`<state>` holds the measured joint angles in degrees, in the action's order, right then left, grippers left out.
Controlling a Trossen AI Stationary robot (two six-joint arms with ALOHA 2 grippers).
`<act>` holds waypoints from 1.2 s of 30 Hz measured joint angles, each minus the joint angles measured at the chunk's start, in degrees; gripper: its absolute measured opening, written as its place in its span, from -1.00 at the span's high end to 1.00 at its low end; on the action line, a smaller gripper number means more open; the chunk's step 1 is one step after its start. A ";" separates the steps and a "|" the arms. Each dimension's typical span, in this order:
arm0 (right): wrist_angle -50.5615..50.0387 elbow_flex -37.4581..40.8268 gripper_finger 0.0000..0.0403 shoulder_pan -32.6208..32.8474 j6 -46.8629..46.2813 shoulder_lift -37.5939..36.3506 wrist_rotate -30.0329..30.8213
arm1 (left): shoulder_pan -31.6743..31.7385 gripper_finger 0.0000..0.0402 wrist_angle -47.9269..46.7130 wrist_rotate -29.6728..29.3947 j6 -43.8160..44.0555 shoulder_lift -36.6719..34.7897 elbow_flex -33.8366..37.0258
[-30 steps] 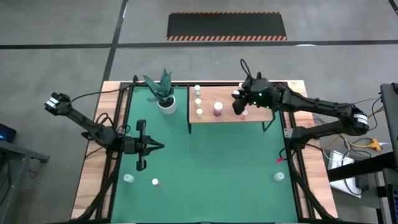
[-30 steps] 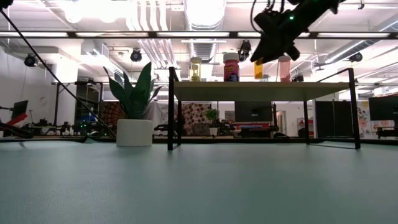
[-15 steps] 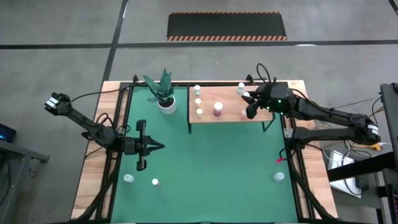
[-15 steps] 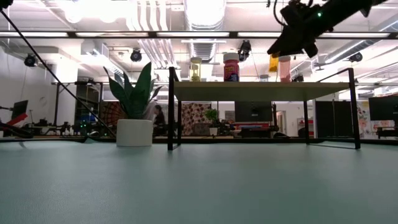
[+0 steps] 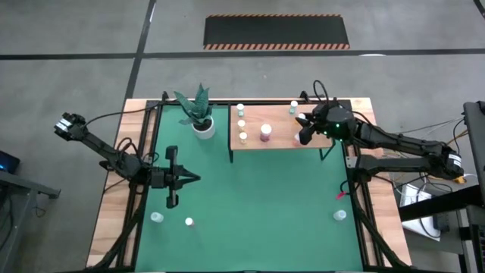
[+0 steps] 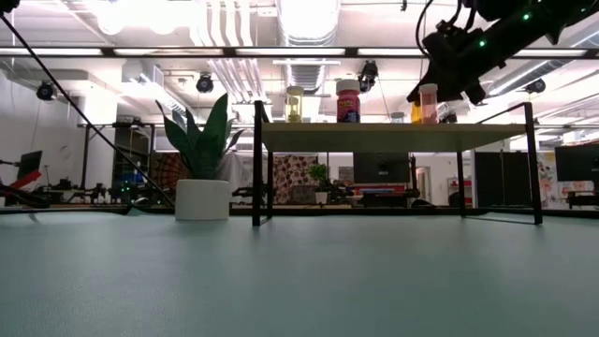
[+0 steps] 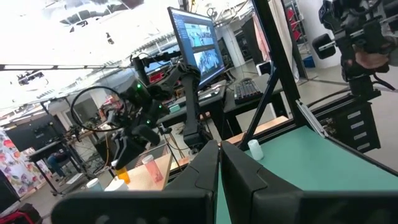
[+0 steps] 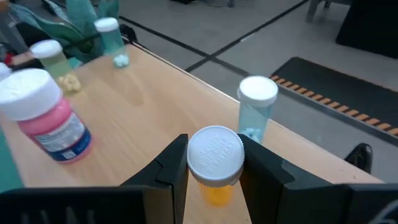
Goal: Pick and place medicine bottles onto shelf by color
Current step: Put the orange pill bottle on the shelf
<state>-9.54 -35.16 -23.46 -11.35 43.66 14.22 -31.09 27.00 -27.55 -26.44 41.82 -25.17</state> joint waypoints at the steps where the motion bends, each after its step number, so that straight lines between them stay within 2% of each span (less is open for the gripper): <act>1: -0.14 0.00 0.47 0.00 0.01 0.19 0.54 | 0.00 1.00 0.03 0.00 0.00 0.00 0.00; 7: -0.64 0.00 0.43 0.00 0.35 1.14 1.48 | 0.00 1.00 0.08 0.00 0.02 -0.04 0.00; 19: -1.37 -0.37 0.19 0.00 -1.13 1.83 1.39 | 0.00 1.00 0.98 0.02 0.06 0.00 0.13; 22: -3.12 -2.79 0.13 0.00 -2.14 1.53 0.87 | 0.00 1.00 1.01 0.02 0.16 0.01 0.13; 27: -12.84 -10.17 0.09 0.02 -4.64 1.84 1.29 | 0.00 1.00 1.03 0.02 0.30 0.02 0.13; 31: -25.06 -17.75 0.20 0.04 -9.45 3.92 3.87 | 0.00 1.00 1.03 0.04 0.31 0.07 0.13; 36: -39.37 -25.66 0.56 -0.20 -15.19 9.86 5.53 | 0.00 1.00 1.05 0.04 0.30 0.13 0.13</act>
<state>-48.91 -60.82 -23.66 -26.54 53.51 19.75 -31.09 28.05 -27.51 -26.14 41.95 -25.04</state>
